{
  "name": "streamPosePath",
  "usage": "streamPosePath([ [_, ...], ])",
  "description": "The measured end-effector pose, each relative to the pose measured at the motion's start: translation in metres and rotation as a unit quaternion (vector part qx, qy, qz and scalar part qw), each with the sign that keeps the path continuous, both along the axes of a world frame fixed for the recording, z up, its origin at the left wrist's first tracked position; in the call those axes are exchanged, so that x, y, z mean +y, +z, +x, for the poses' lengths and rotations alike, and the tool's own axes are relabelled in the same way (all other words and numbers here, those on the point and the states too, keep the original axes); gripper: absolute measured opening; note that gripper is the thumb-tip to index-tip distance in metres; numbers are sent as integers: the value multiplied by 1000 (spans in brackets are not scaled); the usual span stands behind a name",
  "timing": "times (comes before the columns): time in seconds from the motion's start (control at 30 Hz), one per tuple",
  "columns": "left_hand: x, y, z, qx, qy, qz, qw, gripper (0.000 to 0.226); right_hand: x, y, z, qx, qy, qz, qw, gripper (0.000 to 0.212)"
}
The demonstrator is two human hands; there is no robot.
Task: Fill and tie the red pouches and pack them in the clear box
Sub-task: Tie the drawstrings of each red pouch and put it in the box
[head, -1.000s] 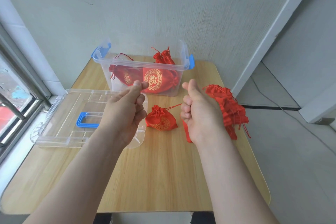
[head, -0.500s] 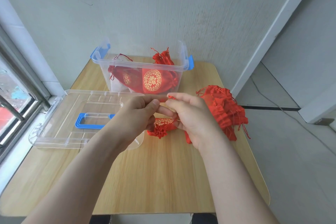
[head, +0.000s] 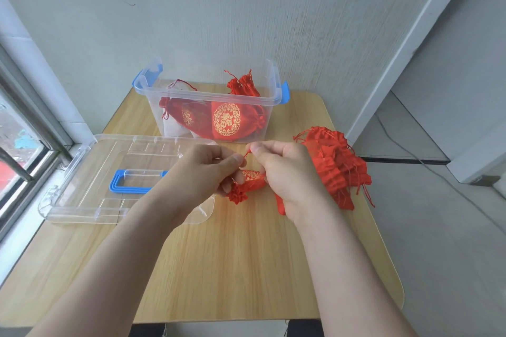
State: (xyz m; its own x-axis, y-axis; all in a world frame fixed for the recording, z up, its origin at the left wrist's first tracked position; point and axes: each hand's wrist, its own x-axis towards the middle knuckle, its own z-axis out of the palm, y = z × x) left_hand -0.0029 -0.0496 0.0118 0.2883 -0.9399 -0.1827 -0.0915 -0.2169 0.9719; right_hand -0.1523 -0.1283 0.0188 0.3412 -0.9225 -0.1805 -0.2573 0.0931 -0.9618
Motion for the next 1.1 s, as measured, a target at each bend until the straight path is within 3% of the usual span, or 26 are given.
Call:
streamPosePath([
  [0.2,-1,-3,0,7,37,32,999,24,4,1,4,66,9,-43,997,22],
  [0.33,-1,-4,2,-18,41,46,998,27,0,7,4,-8,7,13,1000,34],
  [0.5,3,0,0,-50,-4,49,998,28,3,13,-3,-57,72,-27,995,26],
  [0.7,5,7,-3,-45,-52,48,996,21,3,9,-4,-62,79,-30,994,36],
  [0.93,7,10,-1,-19,-88,11,996,20,3,6,-3,-69,60,-42,995,34],
  [1.1,5,8,-1,-26,-32,5,999,26,0,4,-3,-36,31,-78,996,33],
])
